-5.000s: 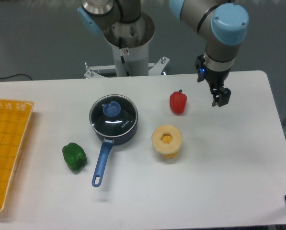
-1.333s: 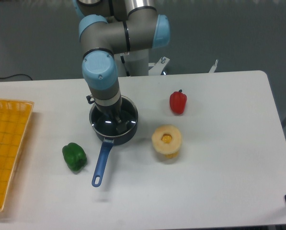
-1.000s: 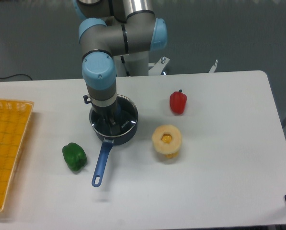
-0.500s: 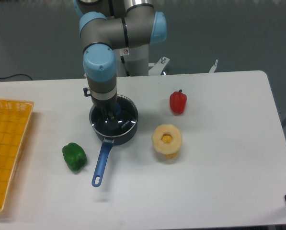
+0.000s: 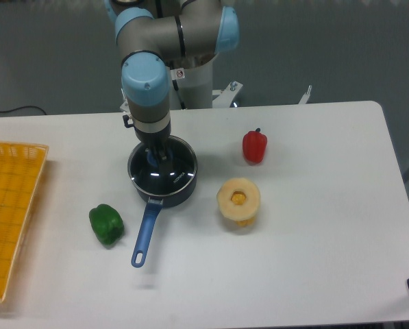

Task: Open the lid
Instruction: 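Close the gripper around the blue lid knob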

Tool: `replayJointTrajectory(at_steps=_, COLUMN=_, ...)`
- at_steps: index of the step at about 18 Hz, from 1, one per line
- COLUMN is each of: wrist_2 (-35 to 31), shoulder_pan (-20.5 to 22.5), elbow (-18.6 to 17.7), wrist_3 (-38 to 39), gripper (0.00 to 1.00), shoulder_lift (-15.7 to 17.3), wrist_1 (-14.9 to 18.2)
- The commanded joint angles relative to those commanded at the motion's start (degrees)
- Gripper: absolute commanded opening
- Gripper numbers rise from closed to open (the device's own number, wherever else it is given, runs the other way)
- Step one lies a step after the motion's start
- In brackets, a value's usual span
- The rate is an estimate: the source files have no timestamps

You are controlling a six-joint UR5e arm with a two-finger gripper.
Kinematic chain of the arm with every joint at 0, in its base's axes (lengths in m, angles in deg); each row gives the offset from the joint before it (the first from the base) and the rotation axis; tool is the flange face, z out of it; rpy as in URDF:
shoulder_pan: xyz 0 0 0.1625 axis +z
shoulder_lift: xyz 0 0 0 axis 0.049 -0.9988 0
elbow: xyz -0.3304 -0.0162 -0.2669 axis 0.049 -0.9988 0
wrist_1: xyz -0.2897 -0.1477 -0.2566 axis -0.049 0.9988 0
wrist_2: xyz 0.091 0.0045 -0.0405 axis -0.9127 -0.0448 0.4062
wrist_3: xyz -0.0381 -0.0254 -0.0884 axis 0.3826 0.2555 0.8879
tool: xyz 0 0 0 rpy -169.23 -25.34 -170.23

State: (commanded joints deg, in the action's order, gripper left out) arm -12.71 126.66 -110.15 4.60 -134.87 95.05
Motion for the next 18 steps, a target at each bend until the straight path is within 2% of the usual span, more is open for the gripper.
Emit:
replayJointTrajectory(at_steps=6, wrist_2=-2.5, shoulder_pan=-0.4, elbow=-0.9, wrist_3=-0.1, gripper=1.00, shoulder_lift=0.2, wrist_1=-0.4)
replayJointTrajectory(at_steps=18, wrist_2=-2.5, shoulder_pan=-0.4, elbow=-1.1, wrist_3=0.3, gripper=1.00, shoulder_lift=-0.4, wrist_1=-1.8)
